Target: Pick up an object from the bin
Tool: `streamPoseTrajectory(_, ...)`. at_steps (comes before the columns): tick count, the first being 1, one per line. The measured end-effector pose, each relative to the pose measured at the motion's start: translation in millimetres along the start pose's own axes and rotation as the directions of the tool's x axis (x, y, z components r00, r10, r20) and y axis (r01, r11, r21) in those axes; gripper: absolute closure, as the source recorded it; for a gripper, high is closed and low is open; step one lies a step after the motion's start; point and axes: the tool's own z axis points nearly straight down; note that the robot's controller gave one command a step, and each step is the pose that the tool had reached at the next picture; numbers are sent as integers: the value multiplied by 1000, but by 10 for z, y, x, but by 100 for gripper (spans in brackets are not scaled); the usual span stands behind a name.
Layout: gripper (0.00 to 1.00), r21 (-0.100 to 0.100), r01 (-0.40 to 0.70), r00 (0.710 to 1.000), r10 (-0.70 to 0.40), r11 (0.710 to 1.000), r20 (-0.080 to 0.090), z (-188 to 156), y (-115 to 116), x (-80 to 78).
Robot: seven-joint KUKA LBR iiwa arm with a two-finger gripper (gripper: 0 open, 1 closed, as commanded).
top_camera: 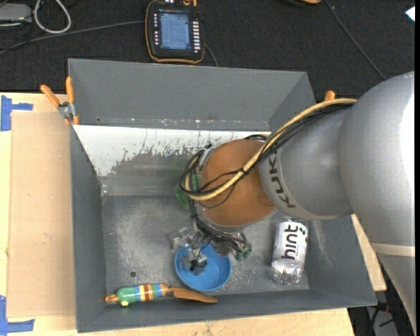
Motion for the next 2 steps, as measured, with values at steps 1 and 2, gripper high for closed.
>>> streamPoseTrajectory(1, 100, 0, 0, 1000, 0, 1000, 0, -4, 1, 3)
streamPoseTrajectory(2, 100, -3, 0, 1000, 0, 1000, -10, -384, 15, 31)
